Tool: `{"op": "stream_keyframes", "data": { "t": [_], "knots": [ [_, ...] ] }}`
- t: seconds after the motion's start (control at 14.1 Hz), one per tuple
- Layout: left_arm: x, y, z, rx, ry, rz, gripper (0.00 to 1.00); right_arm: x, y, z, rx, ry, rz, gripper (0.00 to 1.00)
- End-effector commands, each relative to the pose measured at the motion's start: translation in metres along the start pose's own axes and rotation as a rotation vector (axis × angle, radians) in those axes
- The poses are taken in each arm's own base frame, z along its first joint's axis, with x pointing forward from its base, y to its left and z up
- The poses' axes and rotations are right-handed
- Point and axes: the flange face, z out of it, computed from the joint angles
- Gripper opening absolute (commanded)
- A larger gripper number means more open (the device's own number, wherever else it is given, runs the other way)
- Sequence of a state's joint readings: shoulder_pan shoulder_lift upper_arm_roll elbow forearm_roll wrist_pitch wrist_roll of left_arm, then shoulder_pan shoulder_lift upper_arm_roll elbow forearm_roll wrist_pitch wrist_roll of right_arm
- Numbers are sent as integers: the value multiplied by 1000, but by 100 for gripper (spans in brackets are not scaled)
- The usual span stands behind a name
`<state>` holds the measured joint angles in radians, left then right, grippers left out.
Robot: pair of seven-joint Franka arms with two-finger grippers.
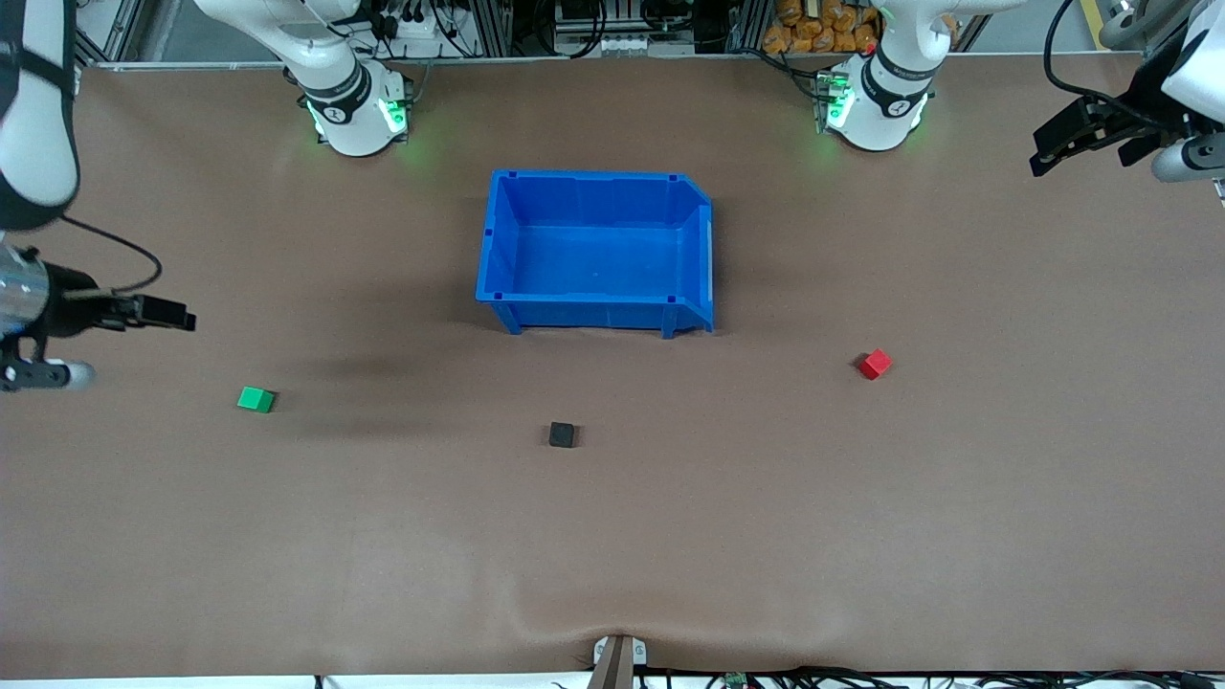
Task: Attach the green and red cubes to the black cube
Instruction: 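Reach the right gripper toward the green cube while the left gripper reaches the red cube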
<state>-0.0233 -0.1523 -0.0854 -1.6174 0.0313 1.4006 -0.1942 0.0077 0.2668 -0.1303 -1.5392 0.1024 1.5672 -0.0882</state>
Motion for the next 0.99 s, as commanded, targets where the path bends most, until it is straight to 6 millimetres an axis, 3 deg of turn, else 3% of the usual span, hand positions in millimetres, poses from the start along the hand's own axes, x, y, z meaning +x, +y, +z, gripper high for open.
{"op": "stream_keyframes", "data": {
  "t": [0.0, 0.28, 0.5, 0.78, 0.92],
  "knots": [
    [5, 2, 11, 9, -23, 27, 100, 13, -1, 13, 81, -17, 15, 100],
    [13, 7, 42, -8, -59, 29, 100, 41, 4, 45, 77, 18, 21, 100],
    [20, 20, 74, -8, -44, 49, 100, 40, 24, 62, 75, -11, 50, 100],
    [29, 21, 148, -12, -28, 30, 100, 53, 56, 97, 72, 10, 0, 100],
    [36, 18, 189, -15, -21, 15, 100, 59, 56, 107, 62, 24, -44, 100]
  ]
}}
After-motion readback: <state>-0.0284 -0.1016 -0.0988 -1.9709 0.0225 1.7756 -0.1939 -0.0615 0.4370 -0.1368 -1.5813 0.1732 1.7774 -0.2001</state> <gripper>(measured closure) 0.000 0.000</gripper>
